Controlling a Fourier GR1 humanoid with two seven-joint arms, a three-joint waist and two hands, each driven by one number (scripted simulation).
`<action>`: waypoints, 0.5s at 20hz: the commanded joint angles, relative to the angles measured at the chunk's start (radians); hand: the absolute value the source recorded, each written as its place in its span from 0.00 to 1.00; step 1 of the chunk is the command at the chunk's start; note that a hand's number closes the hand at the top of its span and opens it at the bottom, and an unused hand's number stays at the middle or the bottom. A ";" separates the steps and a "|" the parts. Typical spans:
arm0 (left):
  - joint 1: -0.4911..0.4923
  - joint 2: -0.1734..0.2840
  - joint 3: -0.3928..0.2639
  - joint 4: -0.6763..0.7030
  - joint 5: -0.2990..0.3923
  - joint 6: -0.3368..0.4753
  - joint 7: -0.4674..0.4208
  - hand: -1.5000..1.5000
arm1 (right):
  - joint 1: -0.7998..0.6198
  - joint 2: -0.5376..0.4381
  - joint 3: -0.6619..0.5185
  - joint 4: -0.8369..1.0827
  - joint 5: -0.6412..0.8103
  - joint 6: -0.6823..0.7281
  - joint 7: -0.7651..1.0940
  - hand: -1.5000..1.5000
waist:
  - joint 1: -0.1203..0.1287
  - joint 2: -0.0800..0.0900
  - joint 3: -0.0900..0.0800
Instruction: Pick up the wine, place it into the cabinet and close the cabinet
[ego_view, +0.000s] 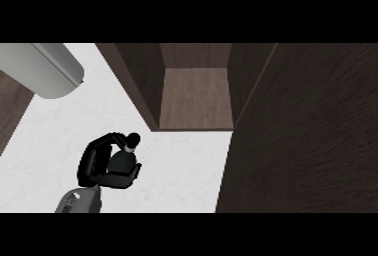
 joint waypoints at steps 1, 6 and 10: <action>-0.021 -0.058 -0.095 -0.028 0.064 0.149 -0.018 1.00 | -0.030 -0.010 -0.031 -0.074 -0.079 -0.016 0.106 0.00 | -0.008 0.002 -0.003; 0.042 -0.061 -0.231 -0.296 0.147 0.167 0.181 1.00 | 0.039 0.011 0.032 -0.135 -0.023 -0.025 0.105 0.00 | -0.002 -0.002 -0.002; -0.022 -0.061 -0.282 -0.423 0.200 0.242 0.351 1.00 | 0.037 0.036 0.058 -0.102 0.002 -0.039 0.074 0.00 | 0.000 0.001 -0.003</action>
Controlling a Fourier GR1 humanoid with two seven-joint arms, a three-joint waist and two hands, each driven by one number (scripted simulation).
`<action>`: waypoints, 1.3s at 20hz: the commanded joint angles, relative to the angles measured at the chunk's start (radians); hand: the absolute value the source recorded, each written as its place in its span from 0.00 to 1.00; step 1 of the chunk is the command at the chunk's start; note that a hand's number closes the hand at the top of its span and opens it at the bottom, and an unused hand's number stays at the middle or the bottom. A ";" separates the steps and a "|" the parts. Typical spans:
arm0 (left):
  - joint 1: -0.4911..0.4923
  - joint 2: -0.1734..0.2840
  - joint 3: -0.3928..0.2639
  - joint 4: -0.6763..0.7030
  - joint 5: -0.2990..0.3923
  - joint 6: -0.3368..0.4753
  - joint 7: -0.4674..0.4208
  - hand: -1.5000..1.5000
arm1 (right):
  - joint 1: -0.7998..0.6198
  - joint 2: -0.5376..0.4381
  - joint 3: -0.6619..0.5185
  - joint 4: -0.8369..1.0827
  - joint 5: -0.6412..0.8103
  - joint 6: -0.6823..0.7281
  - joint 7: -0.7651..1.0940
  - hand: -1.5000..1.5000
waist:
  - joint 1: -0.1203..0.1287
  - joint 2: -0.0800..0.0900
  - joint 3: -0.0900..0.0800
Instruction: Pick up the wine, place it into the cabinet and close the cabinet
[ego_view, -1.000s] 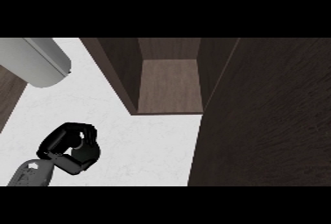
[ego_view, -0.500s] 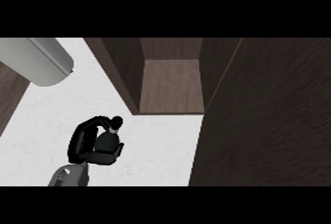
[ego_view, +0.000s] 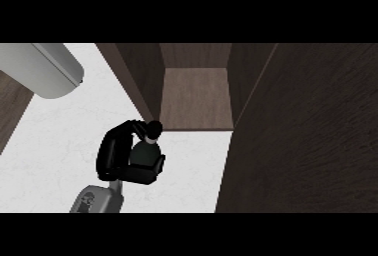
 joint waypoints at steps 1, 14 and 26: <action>-0.061 -0.005 -0.114 -0.135 0.073 0.124 0.171 1.00 | 0.049 0.004 -0.030 -0.067 -0.078 0.015 0.022 0.00 | -0.003 0.002 0.000; -0.423 -0.006 -0.184 -0.160 0.079 0.488 0.511 1.00 | -0.008 0.014 0.005 -0.024 -0.026 0.005 0.035 0.00 | -0.008 0.005 -0.001; -0.552 -0.006 -0.154 0.130 0.060 0.513 0.352 1.00 | -0.001 0.004 -0.052 -0.053 -0.072 0.010 0.048 0.00 | -0.013 0.007 -0.001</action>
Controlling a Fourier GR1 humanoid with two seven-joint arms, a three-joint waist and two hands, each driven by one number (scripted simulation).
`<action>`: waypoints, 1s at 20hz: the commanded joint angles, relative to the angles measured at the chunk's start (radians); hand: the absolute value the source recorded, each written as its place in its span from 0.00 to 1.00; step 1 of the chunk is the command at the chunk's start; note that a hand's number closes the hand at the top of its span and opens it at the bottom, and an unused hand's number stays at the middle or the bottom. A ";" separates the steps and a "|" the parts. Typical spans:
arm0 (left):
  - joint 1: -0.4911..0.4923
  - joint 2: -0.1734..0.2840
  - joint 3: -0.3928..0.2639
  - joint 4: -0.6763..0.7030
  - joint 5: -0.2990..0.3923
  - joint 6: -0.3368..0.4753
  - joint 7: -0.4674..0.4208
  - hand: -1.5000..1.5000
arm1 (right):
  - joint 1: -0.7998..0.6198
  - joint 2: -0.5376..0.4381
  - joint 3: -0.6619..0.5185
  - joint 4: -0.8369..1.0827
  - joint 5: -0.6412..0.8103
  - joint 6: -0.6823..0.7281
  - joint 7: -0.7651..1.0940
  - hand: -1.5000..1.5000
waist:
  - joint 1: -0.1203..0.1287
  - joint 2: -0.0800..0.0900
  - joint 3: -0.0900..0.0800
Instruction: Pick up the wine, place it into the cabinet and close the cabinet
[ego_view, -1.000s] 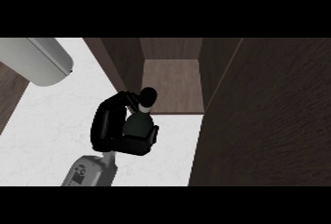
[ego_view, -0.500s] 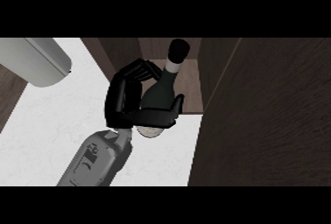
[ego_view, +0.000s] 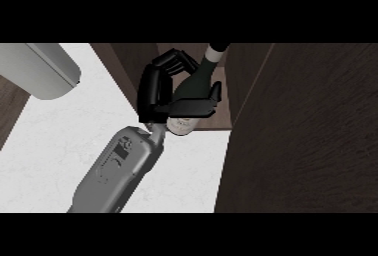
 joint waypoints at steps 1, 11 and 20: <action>-0.033 0.015 0.002 0.086 -0.070 -0.002 -0.041 1.00 | 0.044 0.011 -0.001 -0.083 -0.086 0.011 0.038 0.00 | 0.002 0.000 0.000; -0.076 0.000 -0.021 0.227 -0.034 0.021 -0.132 1.00 | -0.027 -0.018 -0.057 -0.024 -0.126 0.028 0.058 0.00 | 0.001 0.000 0.000; -0.116 0.000 -0.035 0.415 0.103 0.015 -0.268 1.00 | 0.027 0.023 -0.038 -0.047 -0.084 0.018 0.020 0.00 | -0.005 0.002 0.000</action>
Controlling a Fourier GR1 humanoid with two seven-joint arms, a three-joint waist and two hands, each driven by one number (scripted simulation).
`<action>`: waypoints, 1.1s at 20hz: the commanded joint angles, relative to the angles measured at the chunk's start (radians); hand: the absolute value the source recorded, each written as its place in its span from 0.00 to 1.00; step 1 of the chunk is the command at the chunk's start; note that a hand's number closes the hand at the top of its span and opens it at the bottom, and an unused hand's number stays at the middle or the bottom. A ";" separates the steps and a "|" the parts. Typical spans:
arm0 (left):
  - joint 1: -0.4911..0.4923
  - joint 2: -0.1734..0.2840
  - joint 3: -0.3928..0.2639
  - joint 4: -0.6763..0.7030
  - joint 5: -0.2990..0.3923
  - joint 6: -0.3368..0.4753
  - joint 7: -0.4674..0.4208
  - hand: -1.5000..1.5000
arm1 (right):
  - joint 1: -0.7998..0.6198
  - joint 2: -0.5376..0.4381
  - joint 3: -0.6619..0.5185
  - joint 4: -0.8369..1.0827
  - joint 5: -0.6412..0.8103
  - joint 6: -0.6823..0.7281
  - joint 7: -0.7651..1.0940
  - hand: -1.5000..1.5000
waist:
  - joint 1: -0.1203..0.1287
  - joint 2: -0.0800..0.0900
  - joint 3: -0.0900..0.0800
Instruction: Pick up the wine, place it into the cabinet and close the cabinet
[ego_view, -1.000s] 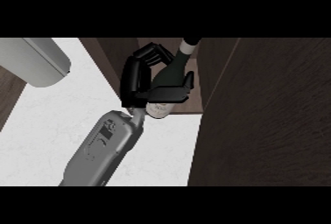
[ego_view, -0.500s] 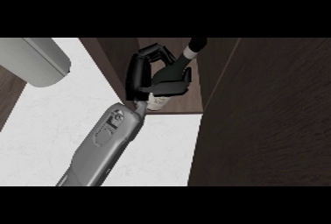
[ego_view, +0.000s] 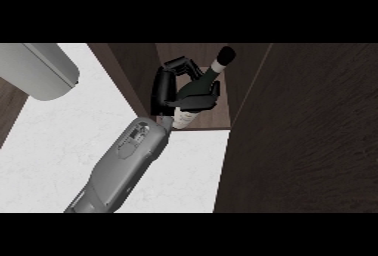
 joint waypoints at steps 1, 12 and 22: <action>0.011 0.000 -0.017 0.106 0.079 -0.010 -0.127 1.00 | 0.013 0.019 0.015 -0.061 -0.050 -0.011 0.022 0.00 | -0.005 0.002 0.000; -0.003 0.000 -0.085 0.318 0.096 0.008 -0.229 1.00 | 0.040 -0.003 -0.084 -0.035 -0.151 0.055 -0.021 0.00 | -0.011 0.004 0.000; -0.110 0.000 0.015 0.462 0.196 -0.017 -0.332 1.00 | 0.022 0.017 -0.025 -0.053 -0.091 0.028 0.013 0.00 | -0.003 0.001 0.000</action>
